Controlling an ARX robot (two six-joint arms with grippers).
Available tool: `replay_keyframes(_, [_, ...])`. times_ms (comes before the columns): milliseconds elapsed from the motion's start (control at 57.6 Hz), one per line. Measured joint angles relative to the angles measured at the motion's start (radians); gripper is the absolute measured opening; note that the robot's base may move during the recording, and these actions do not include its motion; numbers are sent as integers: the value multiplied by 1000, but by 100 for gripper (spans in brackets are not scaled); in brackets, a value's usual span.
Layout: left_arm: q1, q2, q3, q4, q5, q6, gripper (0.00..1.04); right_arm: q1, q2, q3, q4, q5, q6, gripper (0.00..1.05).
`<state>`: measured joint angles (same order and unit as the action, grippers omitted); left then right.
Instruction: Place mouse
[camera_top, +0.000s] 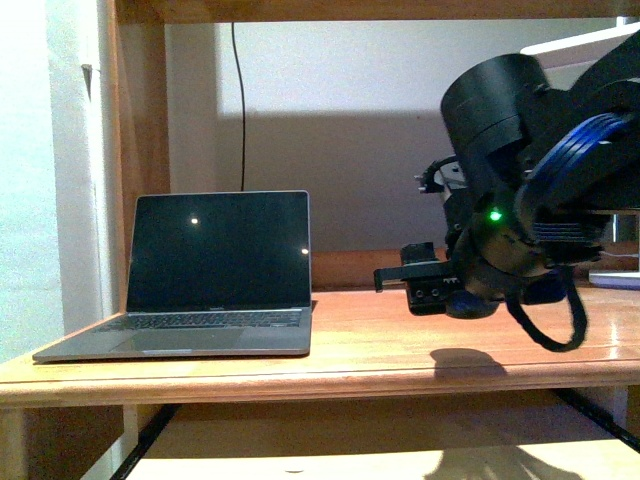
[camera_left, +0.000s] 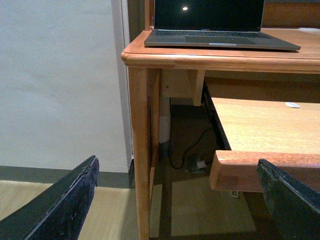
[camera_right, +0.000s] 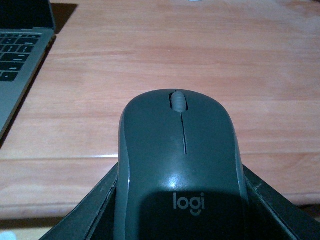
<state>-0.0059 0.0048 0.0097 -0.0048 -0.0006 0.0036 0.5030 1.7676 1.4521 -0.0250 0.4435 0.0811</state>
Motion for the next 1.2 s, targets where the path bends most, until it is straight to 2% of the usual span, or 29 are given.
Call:
replay_keyframes(191, [0, 0, 0, 0, 0, 0, 97, 10, 140, 180, -53, 55, -37, 55])
replay_keyframes(469, [0, 0, 0, 0, 0, 0, 97, 24, 301, 382, -98, 70, -76, 55])
replay_keyframes(972, [0, 0, 0, 0, 0, 0, 97, 50, 483, 545, -134, 103, -74, 56])
replay_keyframes(1059, [0, 0, 0, 0, 0, 0, 97, 53, 491, 550, -117, 92, -71, 73])
replay_keyframes(1198, [0, 0, 0, 0, 0, 0, 97, 47, 476, 518, -54, 47, -55, 93])
